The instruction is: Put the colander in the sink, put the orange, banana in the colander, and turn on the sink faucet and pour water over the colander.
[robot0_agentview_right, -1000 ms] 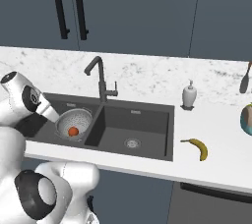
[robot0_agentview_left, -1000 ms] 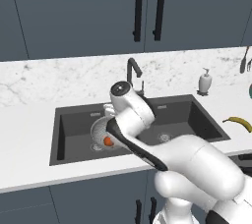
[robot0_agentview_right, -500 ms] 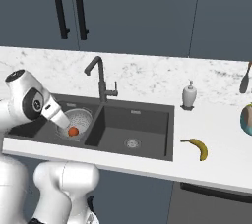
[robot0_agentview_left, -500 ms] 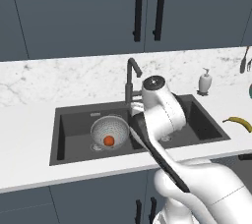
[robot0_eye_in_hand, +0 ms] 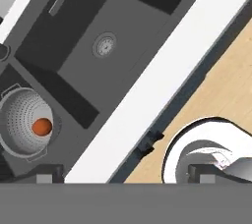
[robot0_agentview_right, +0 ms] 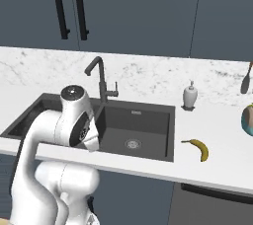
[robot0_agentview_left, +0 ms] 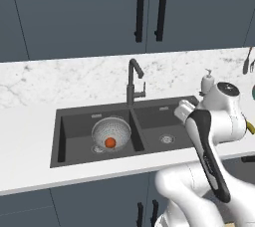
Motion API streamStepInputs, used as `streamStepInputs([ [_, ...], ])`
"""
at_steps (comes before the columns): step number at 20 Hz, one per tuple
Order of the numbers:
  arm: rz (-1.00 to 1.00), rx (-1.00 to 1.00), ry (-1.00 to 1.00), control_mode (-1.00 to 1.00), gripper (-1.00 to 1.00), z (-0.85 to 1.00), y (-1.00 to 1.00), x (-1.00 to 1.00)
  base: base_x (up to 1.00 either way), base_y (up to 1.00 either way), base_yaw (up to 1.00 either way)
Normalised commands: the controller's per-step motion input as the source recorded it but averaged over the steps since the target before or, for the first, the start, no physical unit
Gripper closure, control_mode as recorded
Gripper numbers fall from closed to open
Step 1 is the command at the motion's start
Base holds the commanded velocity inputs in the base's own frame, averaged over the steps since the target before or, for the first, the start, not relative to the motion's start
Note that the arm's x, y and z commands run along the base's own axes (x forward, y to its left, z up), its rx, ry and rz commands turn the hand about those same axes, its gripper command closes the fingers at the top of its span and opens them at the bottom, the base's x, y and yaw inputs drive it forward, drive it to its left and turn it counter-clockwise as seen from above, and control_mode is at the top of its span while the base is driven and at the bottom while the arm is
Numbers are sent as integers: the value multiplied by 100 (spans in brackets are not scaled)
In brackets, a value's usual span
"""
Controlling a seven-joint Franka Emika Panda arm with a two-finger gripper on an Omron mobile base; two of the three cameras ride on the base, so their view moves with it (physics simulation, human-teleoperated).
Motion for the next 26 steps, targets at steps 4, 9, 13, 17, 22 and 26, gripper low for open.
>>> streamStepInputs([
  [4,-36,50,-3,-100,-100,0,-100,0,0,0,0],
  [9,-57,29,3,-100,-100,0,-100,4,0,0,0],
  [13,-69,7,22,-100,-100,-11,-90,32,0,0,0],
  [17,-62,0,34,-100,-100,-3,-69,59,0,0,0],
  [22,-51,2,40,-100,-100,0,-69,73,0,0,0],
  [26,-39,12,34,-100,-100,0,-98,62,0,0,0],
])
